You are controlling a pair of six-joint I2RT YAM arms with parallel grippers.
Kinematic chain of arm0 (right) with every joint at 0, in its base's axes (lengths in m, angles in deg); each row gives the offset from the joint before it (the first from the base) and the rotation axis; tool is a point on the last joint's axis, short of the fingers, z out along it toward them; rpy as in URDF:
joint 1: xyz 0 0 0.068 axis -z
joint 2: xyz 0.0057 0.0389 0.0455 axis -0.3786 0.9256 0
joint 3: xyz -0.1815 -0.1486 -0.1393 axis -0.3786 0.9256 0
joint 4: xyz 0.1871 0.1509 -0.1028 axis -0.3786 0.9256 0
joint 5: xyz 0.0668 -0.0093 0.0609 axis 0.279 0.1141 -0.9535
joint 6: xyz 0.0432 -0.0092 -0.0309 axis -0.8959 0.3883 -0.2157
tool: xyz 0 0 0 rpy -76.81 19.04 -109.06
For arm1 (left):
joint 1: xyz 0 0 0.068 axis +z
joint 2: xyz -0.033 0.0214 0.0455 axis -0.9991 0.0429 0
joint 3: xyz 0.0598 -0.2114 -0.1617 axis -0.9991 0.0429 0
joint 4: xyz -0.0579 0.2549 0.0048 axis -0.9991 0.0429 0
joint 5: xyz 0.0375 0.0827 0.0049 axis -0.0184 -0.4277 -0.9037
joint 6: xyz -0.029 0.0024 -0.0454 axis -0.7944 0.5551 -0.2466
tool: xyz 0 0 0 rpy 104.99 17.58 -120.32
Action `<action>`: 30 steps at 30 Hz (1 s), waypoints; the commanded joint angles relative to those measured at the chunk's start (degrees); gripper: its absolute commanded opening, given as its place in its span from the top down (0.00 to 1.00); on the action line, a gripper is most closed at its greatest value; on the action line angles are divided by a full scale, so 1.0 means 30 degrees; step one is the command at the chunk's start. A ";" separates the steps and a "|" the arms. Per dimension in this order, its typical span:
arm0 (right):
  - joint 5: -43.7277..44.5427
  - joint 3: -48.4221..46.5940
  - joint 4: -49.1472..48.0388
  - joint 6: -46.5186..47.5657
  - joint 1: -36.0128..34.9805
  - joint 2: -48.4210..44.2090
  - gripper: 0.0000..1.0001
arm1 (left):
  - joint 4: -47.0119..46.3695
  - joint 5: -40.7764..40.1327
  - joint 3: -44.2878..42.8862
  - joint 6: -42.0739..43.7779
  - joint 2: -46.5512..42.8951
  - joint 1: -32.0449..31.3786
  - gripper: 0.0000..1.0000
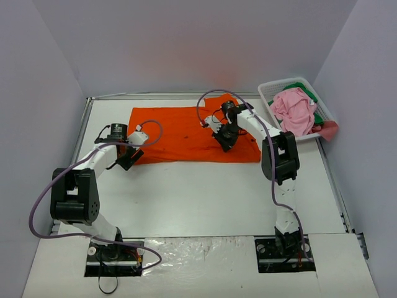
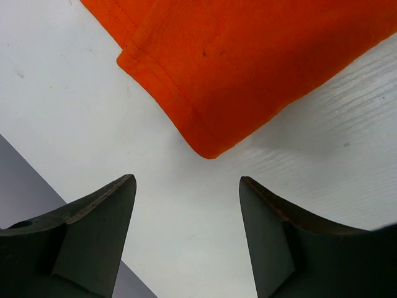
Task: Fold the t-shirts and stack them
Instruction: Fold the flattened tshirt in 1/3 of the way
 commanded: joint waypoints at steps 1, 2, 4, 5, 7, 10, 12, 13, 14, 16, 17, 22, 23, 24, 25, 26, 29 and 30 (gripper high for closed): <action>-0.0337 -0.0277 0.1003 0.0107 -0.0231 0.0522 1.00 | -0.0182 0.0256 -0.0041 -0.0257 -0.0430 0.0203 0.34; -0.0336 -0.0394 0.1061 0.0078 -0.0203 0.0639 1.00 | -0.0182 0.0256 -0.0041 -0.0285 -0.0429 0.0203 0.34; -0.0307 -0.0746 0.1061 0.0019 -0.0173 0.0990 1.00 | -0.0211 0.0227 0.0018 -0.0285 -0.0371 0.0174 0.34; -0.0249 -0.0892 0.1061 -0.0010 -0.0173 0.1137 1.00 | -0.0270 0.0198 0.0047 -0.0286 -0.0370 0.0203 0.34; -0.0219 -0.1388 0.1149 -0.0010 -0.0173 0.1518 1.00 | -0.0329 0.0197 0.0135 -0.0256 -0.0341 0.0203 0.34; -0.0161 -0.2151 0.1266 -0.0068 -0.0231 0.2045 1.00 | -0.0358 0.0139 0.0164 -0.0285 -0.0283 0.0203 0.34; -0.0132 -0.2707 0.1383 -0.0069 -0.0232 0.2542 1.00 | -0.0358 0.0081 0.0135 -0.0286 -0.0282 0.0203 0.34; -0.0131 -0.3377 0.1442 -0.0127 -0.0232 0.2689 1.00 | -0.0358 0.0109 0.0164 -0.0286 -0.0253 0.0174 0.34; -0.0102 -0.3790 0.1587 -0.0128 -0.0232 0.3039 1.00 | -0.0329 0.0080 0.0164 -0.0286 -0.0224 0.0174 0.34; -0.0131 -0.5017 0.1647 -0.0244 -0.0261 0.3334 1.00 | -0.0299 0.0022 0.0135 -0.0315 -0.0253 0.0203 0.34; -0.0131 -0.5430 0.1676 -0.0274 -0.0261 0.3625 1.00 | -0.0270 0.0021 0.0135 -0.0315 -0.0311 0.0203 0.34; 0.0131 -0.8501 0.1677 -0.0362 -0.0349 0.4826 1.00 | -0.0212 -0.0154 0.0135 -0.0315 -0.0312 0.0174 0.34; 0.0161 -0.9004 0.1677 -0.0420 -0.0349 0.5003 1.00 | -0.0154 -0.0154 0.0164 -0.0315 -0.0341 0.0174 0.34; 0.0104 -0.9473 0.1706 -0.0449 -0.0378 0.5179 1.00 | -0.0124 -0.0154 0.0164 -0.0373 -0.0283 0.0203 0.34; 0.0161 -0.9884 0.1619 -0.0450 -0.0378 0.5355 1.00 | -0.0124 -0.0154 0.0193 -0.0373 -0.0369 0.0203 0.34; 0.0104 -1.0468 0.1589 -0.0479 -0.0378 0.5444 1.00 | -0.0124 -0.0212 0.0252 -0.0402 -0.0370 0.0174 0.34; 0.0249 -1.0621 0.1063 -0.0566 -0.0465 0.5562 1.00 | -0.0182 -0.0213 0.0369 -0.0432 -0.0429 0.0203 0.34; 0.0337 -1.0562 0.0974 -0.0538 -0.0495 0.5591 1.00 | -0.0153 -0.0184 0.0369 -0.0432 -0.0400 0.0174 0.34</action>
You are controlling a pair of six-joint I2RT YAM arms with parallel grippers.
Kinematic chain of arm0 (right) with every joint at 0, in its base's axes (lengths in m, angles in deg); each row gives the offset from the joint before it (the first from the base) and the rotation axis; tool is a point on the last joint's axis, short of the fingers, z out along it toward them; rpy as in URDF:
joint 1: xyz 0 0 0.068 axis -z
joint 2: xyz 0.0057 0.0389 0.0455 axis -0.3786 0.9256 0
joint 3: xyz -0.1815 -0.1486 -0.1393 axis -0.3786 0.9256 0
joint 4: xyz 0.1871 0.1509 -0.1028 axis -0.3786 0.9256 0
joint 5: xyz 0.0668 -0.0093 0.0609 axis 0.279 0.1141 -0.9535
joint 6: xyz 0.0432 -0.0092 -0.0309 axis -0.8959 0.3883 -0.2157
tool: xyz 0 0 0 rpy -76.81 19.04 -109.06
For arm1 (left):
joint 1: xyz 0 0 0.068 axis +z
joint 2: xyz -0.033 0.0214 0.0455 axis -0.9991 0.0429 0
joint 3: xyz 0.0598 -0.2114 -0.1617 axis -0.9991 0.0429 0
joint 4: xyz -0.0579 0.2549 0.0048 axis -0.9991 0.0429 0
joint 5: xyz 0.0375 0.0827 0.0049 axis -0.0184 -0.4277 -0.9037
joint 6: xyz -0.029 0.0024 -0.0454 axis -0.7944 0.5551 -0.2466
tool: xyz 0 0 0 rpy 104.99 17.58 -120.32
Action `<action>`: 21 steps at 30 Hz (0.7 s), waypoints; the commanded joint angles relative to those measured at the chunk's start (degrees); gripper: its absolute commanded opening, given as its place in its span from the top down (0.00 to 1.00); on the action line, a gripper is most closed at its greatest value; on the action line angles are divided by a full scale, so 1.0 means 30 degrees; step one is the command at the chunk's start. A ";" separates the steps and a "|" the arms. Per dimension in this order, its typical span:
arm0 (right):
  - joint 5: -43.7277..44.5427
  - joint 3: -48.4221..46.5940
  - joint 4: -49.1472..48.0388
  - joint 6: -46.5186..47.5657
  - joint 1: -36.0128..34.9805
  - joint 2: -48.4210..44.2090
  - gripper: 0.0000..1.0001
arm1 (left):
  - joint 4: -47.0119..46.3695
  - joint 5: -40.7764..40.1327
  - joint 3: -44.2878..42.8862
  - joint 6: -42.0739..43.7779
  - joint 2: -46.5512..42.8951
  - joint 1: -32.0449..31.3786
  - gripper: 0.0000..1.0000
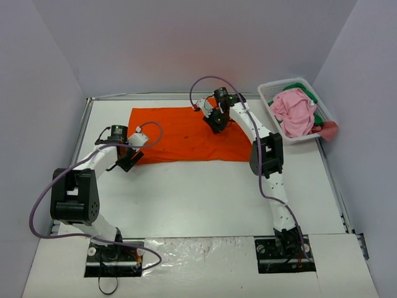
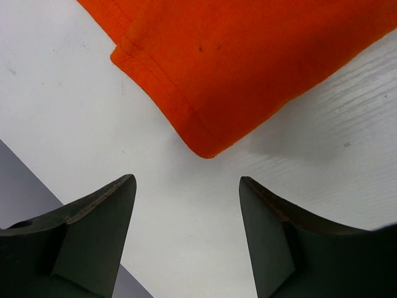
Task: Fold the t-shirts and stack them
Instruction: Fold the flattened tshirt in 1/3 of the way
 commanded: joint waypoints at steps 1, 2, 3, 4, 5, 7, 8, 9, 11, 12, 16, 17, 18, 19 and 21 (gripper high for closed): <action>0.0460 -0.0559 0.0180 -0.0311 -0.0211 0.0170 1.00 | 0.0131 -0.0111 0.0078 -0.0403 -0.0393 0.0174 0.34; 0.0520 -0.0529 0.0179 -0.0370 -0.0211 0.0171 1.00 | 0.0160 -0.0082 0.0049 -0.0403 -0.0421 0.0174 0.34; 0.0579 -0.0297 0.0121 -0.0487 -0.0211 0.0026 1.00 | 0.0189 -0.0082 0.0049 -0.0432 -0.0422 0.0174 0.34; 0.0522 -0.0063 0.0062 -0.0575 -0.0124 -0.0149 1.00 | 0.0277 -0.0053 0.0020 -0.0433 -0.0451 0.0174 0.34; 0.0405 0.0259 0.0004 -0.0634 -0.0094 -0.0441 1.00 | 0.0307 -0.0052 0.0020 -0.0433 -0.0509 0.0203 0.34; 0.0287 0.1867 -0.0521 -0.0780 -0.0036 -0.1666 1.00 | 0.0394 0.0181 0.0078 -0.0404 -0.0800 0.0203 0.34; 0.0287 0.2511 -0.0640 -0.0723 -0.0006 -0.2080 1.00 | 0.0424 0.0269 0.0136 -0.0316 -0.0918 0.0174 0.34; 0.0374 0.3678 -0.0874 -0.0635 -0.0006 -0.2926 1.00 | 0.0453 0.0473 0.0311 -0.0228 -0.1036 0.0203 0.34; 0.0724 0.4739 -0.0935 -0.0606 0.0110 -0.3721 0.99 | 0.0453 0.0621 0.0575 0.0122 -0.1358 0.0173 0.34; 0.0813 0.5267 -0.0964 -0.0576 0.0169 -0.4102 0.98 | 0.0453 0.0738 0.0721 0.0211 -0.1417 0.0174 0.34; 0.0668 0.7959 -0.0993 -0.0605 0.0725 -0.6153 0.80 | 0.0279 0.1205 0.1337 0.0709 -0.1681 0.0115 0.35; 0.0580 0.8315 -0.1022 -0.0634 0.0871 -0.6447 0.78 | 0.0191 0.1294 0.1628 0.0884 -0.1797 0.0115 0.35; 0.0522 0.8609 -0.1051 -0.0664 0.1076 -0.7059 0.76 | 0.0074 0.1440 0.1747 0.0944 -0.1885 0.0115 0.34; 0.0492 0.9163 -0.1052 -0.0693 0.1194 -0.7326 0.76 | -0.0014 0.1819 0.1922 0.1060 -0.1886 0.0115 0.35; 0.0608 0.9635 -0.1052 -0.0722 0.1428 -0.8027 0.74 | -0.0161 0.2027 0.2012 0.1149 -0.1828 0.0115 0.34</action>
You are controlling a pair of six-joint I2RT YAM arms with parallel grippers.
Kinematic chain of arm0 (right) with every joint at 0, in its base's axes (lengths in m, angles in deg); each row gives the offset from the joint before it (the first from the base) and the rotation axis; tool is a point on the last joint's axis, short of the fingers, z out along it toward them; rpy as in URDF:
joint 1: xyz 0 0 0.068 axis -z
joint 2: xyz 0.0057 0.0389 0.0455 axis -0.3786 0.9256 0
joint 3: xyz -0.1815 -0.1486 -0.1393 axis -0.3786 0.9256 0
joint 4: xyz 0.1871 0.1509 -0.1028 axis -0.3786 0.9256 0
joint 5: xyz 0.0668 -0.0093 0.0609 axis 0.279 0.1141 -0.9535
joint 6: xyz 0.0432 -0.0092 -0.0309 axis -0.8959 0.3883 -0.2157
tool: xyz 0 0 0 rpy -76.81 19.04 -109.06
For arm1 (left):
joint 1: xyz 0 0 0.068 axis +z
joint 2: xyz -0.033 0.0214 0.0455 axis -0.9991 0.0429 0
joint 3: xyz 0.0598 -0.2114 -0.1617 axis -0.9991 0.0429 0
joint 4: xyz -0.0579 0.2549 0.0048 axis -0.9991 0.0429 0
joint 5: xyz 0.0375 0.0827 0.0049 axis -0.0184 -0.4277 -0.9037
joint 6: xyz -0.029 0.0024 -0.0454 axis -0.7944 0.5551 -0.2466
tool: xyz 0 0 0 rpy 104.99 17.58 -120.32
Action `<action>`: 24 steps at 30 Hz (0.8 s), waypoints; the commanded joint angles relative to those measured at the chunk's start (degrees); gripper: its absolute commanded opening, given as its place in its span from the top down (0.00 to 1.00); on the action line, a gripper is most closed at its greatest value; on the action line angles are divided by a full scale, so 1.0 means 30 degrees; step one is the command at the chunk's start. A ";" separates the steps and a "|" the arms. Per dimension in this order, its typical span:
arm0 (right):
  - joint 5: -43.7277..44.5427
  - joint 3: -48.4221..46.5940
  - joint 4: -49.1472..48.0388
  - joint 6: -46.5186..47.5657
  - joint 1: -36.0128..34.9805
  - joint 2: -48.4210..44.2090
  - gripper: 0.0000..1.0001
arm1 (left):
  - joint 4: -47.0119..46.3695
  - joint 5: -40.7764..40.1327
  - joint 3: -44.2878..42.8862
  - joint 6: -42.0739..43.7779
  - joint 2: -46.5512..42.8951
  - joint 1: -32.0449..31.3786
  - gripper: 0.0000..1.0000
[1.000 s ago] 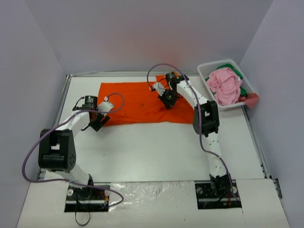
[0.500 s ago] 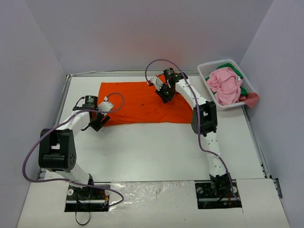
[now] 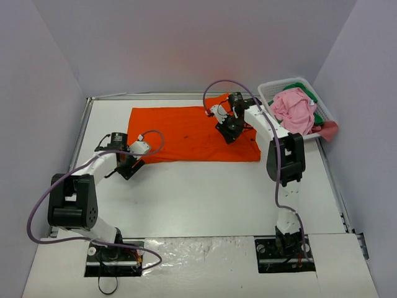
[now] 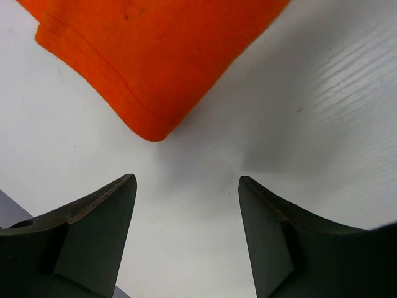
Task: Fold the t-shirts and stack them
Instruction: Fold the flattened tshirt in 1/3 of the way
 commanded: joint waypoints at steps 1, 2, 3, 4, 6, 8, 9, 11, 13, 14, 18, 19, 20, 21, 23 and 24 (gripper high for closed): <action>0.0077 0.0813 0.0398 -0.0132 0.0569 -0.2239 0.74 | -0.0387 0.0869 0.0008 0.0581 -0.0416 0.0144 0.35; 0.0135 0.1337 0.0427 -0.0161 0.0628 -0.2415 0.74 | -0.0476 0.0753 -0.0050 0.0581 -0.0210 0.0115 0.34; 0.0194 0.1633 0.0427 -0.0133 0.0716 -0.2881 0.74 | -0.0622 0.0694 -0.0079 0.0581 0.0140 0.0115 0.35; 0.0223 0.1926 0.0427 -0.0103 0.0833 -0.3089 0.74 | -0.0826 0.0665 -0.0138 0.0581 0.0289 0.0115 0.35; 0.0281 0.2775 0.0428 -0.0103 0.1009 -0.3701 0.74 | -0.1090 0.0752 -0.0255 0.0669 0.0756 0.0115 0.35; 0.0224 0.3303 0.0428 -0.0103 0.1302 -0.4114 0.74 | -0.1325 0.0665 -0.0372 0.0699 0.1050 0.0115 0.35; 0.0195 0.3828 0.0427 -0.0103 0.1419 -0.4493 0.74 | -0.1413 0.0664 -0.0489 0.0728 0.1313 0.0115 0.35; 0.0224 0.4241 0.0427 -0.0132 0.1683 -0.4847 0.73 | -0.1561 0.0664 -0.0635 0.0844 0.1578 0.0115 0.38; 0.0195 0.4798 0.0398 -0.0133 0.1829 -0.5286 0.73 | -0.1590 0.0811 -0.0870 0.0991 0.1959 0.0144 0.46; 0.0136 0.4945 0.0427 -0.0132 0.1946 -0.5375 0.73 | -0.1590 0.0840 -0.0929 0.1021 0.2076 0.0144 0.47; 0.0194 0.5532 0.0398 -0.0220 0.2152 -0.5902 0.73 | -0.1737 0.1016 -0.1280 0.1021 0.2603 0.0144 0.52; 0.0223 0.5735 0.0398 -0.0249 0.2181 -0.5990 0.73 | -0.1649 0.1161 -0.1426 0.1021 0.2663 0.0144 0.58; 0.0224 0.5795 0.0398 -0.0250 0.2298 -0.6049 0.73 | -0.1590 0.1220 -0.1485 0.1021 0.2721 0.0173 0.60; 0.0253 0.5854 0.0427 -0.0250 0.2357 -0.6253 0.73 | -0.1561 0.1279 -0.1515 0.1021 0.2780 0.0145 0.60; 0.0282 0.6088 0.0456 -0.0337 0.2474 -0.6430 0.73 | -0.1561 0.1309 -0.1515 0.1050 0.2839 0.0144 0.66; 0.0282 0.6205 0.0457 -0.0367 0.2620 -0.6604 0.73 | -0.1532 0.1338 -0.1486 0.1079 0.2868 0.0173 0.70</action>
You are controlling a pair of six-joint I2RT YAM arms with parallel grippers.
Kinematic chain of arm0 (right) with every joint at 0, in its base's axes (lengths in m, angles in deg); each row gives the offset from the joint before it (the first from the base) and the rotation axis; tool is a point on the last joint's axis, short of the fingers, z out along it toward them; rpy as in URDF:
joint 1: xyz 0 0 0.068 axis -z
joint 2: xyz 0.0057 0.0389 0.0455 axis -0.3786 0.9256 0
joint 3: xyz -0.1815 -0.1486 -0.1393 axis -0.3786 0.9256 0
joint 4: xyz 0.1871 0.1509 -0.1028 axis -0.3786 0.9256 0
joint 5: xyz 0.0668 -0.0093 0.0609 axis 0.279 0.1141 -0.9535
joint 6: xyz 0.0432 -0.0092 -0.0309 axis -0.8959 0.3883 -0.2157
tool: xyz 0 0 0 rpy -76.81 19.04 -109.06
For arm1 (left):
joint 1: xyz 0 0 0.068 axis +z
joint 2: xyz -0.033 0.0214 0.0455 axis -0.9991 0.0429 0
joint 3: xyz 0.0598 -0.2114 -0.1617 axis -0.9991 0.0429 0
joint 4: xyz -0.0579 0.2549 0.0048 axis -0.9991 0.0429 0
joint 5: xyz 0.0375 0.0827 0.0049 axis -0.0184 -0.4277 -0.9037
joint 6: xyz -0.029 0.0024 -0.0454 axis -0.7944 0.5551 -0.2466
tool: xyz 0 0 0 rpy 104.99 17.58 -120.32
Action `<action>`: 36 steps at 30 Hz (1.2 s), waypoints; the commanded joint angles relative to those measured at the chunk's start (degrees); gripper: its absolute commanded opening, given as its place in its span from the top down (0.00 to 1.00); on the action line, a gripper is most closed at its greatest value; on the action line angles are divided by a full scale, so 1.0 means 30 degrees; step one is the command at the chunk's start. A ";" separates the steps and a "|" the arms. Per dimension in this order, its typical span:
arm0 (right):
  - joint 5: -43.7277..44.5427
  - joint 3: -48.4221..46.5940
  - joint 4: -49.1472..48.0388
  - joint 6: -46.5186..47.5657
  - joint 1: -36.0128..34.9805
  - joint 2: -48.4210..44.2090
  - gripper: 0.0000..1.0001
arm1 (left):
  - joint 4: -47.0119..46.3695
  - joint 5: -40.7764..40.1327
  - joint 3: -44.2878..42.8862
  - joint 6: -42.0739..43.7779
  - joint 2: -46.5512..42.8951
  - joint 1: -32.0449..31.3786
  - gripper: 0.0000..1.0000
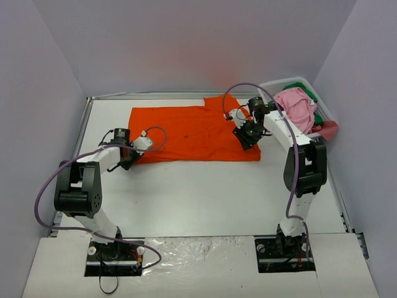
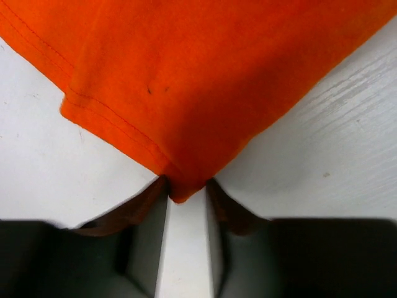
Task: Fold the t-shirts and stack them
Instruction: Fold the flattened tshirt in 1/3 of the way
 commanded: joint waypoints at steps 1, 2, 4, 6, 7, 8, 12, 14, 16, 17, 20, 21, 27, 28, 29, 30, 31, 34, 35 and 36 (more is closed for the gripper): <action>0.0202 0.0580 0.0712 -0.0272 0.0362 -0.1498 0.73 | 0.0392 0.0573 -0.0277 0.0300 0.0296 0.0145 0.80; 0.0260 0.0728 0.0712 -0.0272 0.0392 -0.1761 0.72 | 0.0392 0.0574 -0.0247 0.0329 0.0326 0.0144 0.86; 0.0202 0.1079 0.0683 -0.0301 0.0480 -0.2026 0.72 | 0.0450 0.0603 -0.0218 0.0417 0.0413 0.0144 0.97; 0.0144 0.1636 0.0712 -0.0389 0.0538 -0.2348 0.71 | 0.0568 0.0574 -0.0130 0.0534 0.0385 0.0174 0.97; 0.0144 0.1841 0.0712 -0.0389 0.0568 -0.2436 0.71 | 0.0568 0.0603 -0.0072 0.0651 0.0326 0.0145 0.98; 0.0260 0.2278 0.0741 -0.0389 0.0597 -0.2553 0.71 | 0.0568 0.0574 -0.0013 0.0681 0.0181 0.0144 0.98; 0.0466 0.3304 0.0654 -0.0272 0.0918 -0.2613 0.71 | 0.0714 0.0515 0.0075 0.0798 -0.0375 0.0173 0.98; 0.0175 0.3628 0.0624 -0.0214 0.1298 -0.2526 0.71 | 0.0889 0.0457 -0.0012 0.0856 -0.0494 0.0144 0.98; 0.0056 0.4039 0.0566 -0.0010 0.1621 -0.2350 0.71 | 0.1065 0.0368 -0.0129 0.0915 -0.0670 0.0174 0.98; -0.0089 0.4098 0.0449 0.0021 0.1913 -0.2175 0.71 | 0.1211 0.0368 -0.0188 0.0915 -0.0786 0.0145 0.98; -0.0296 0.4333 0.0303 0.0196 0.2411 -0.1678 0.71 | 0.1388 0.0281 -0.0335 0.0945 -0.0875 0.0144 0.98; -0.0325 0.4362 0.0215 0.0197 0.2530 -0.1559 0.71 | 0.1417 0.0252 -0.0364 0.0974 -0.0846 0.0144 0.98; -0.0880 0.4012 -0.0021 0.0431 0.3174 -0.0534 0.71 | 0.1564 0.0193 -0.0394 0.0857 -0.0904 0.0173 0.98; -0.0940 0.3924 -0.0021 0.0431 0.3204 -0.0388 0.70 | 0.1564 0.0193 -0.0394 0.0857 -0.0876 0.0145 0.98; -0.0998 0.3778 0.0008 0.0431 0.3205 -0.0154 0.70 | 0.1564 0.0222 -0.0365 0.0857 -0.0904 0.0144 0.98; -0.1086 0.3718 0.0009 0.0460 0.3234 -0.0065 0.70 | 0.1535 0.0222 -0.0335 0.0828 -0.0934 0.0173 0.97; -0.1145 0.3631 -0.0049 0.0460 0.3234 -0.0006 0.70 | 0.1564 0.0251 -0.0335 0.0828 -0.0934 0.0174 0.98; -0.1321 0.3309 -0.0050 0.0519 0.3263 0.0520 0.69 | 0.1506 0.0222 -0.0276 0.0769 -0.0905 0.0173 0.98; -0.1350 0.3163 -0.0021 0.0519 0.3263 0.0667 0.70 | 0.1505 0.0193 -0.0247 0.0769 -0.0876 0.0145 0.98; -0.1351 0.3074 -0.0079 0.0548 0.3234 0.0784 0.70 | 0.1505 0.0193 -0.0218 0.0740 -0.0846 0.0173 0.98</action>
